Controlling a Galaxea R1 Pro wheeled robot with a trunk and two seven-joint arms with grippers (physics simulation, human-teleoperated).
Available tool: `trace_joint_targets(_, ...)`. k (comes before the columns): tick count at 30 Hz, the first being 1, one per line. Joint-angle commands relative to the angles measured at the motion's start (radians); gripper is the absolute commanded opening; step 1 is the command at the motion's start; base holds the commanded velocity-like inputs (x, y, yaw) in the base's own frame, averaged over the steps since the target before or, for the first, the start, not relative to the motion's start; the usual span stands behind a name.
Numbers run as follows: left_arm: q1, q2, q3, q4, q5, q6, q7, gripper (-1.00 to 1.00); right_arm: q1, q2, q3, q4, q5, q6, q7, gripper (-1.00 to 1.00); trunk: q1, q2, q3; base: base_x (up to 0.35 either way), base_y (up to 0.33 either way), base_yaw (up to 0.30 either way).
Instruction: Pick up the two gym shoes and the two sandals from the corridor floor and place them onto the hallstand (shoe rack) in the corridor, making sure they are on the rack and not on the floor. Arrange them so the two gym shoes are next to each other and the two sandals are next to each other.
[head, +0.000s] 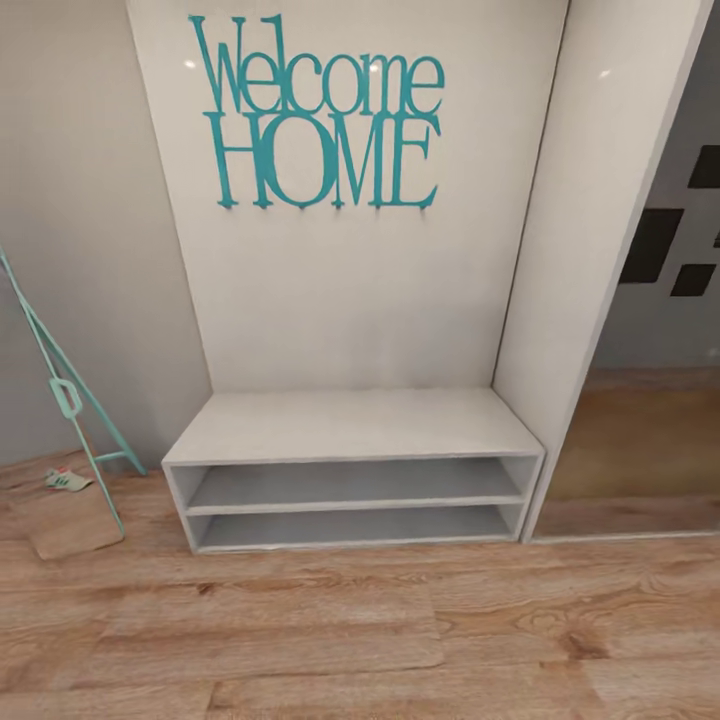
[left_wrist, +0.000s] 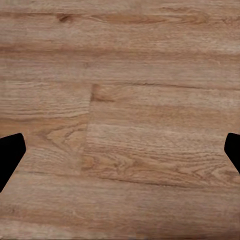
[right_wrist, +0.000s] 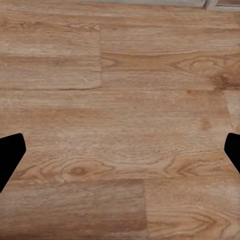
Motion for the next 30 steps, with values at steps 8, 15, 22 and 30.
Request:
trace_joint_targets(8,-0.002,0.0,0.009,0.002,0.005,-0.003,0.002,1.0,0.0,0.002,0.0,0.0,0.0,-0.003,-0.041,1.0,0.0,-0.001,-0.009,-0.022,0.0,0.235)
trace_joint_targets(15,-0.002,0.002,0.003,0.001,0.005,-0.004,0.001,1.0,0.0,0.003,0.004,0.001,0.001,-0.002,-0.072,1.0,0.0,-0.001,-0.016,-0.002,0.0,0.238)
trace_joint_targets(22,-0.002,0.005,0.003,0.001,0.009,-0.004,0.001,1.0,0.0,0.003,0.007,0.002,0.001,-0.001,-0.072,1.0,0.0,-0.001,-0.023,0.0,0.0,0.236)
trace_joint_targets(30,-0.002,0.005,0.004,0.001,0.01,-0.004,0.001,1.0,0.0,0.005,0.009,0.002,0.0,-0.001,-0.07,1.0,0.0,-0.001,-0.031,0.0,0.0,0.234)
